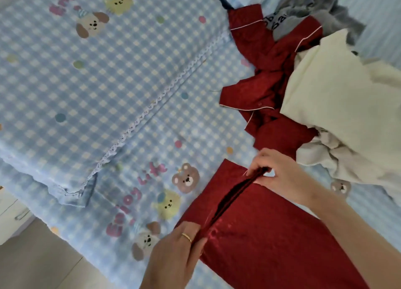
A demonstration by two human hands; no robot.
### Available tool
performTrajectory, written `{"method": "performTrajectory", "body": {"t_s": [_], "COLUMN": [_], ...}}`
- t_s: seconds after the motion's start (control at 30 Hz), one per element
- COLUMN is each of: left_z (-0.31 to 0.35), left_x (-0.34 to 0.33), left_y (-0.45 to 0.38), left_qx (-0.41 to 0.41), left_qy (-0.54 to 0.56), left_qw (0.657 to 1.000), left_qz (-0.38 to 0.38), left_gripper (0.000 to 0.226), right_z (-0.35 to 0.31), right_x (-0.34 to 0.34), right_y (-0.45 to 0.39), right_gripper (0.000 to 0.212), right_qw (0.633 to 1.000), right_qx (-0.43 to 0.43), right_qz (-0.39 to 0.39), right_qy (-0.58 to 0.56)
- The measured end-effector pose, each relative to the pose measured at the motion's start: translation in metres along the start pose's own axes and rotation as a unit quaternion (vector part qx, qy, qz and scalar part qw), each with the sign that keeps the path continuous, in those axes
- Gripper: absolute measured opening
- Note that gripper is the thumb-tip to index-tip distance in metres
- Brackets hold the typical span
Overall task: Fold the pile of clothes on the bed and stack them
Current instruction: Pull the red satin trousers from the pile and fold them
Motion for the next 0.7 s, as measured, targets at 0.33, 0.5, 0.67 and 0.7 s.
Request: {"method": "performTrajectory", "body": {"t_s": [0.33, 0.5, 0.67, 0.7], "left_z": [0.146, 0.180, 0.205, 0.208], "left_x": [-0.204, -0.262, -0.304, -0.313], "left_y": [0.050, 0.077, 0.109, 0.115], "left_qx": [-0.128, -0.148, -0.181, -0.184], "left_qy": [-0.167, -0.155, -0.177, -0.180], "left_qw": [0.960, 0.951, 0.938, 0.933], "left_qz": [-0.187, -0.222, -0.237, -0.250], "left_gripper": [0.034, 0.037, 0.057, 0.058], "right_z": [0.173, 0.231, 0.269, 0.275], "right_x": [-0.029, -0.054, -0.072, -0.075], "right_y": [0.181, 0.230, 0.282, 0.292], "right_gripper": [0.051, 0.051, 0.048, 0.048], "right_qw": [0.968, 0.950, 0.943, 0.942], "right_qx": [-0.171, -0.201, -0.191, -0.192], "right_qz": [0.167, 0.217, 0.248, 0.250], "right_qy": [-0.068, -0.097, -0.116, -0.118]}}
Point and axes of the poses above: each hand's wrist, its own y-axis away from the middle knuckle, its own x-axis out of the back of the hand, z = x × y, the point moved 4 cm from there along -y, towards the middle knuckle
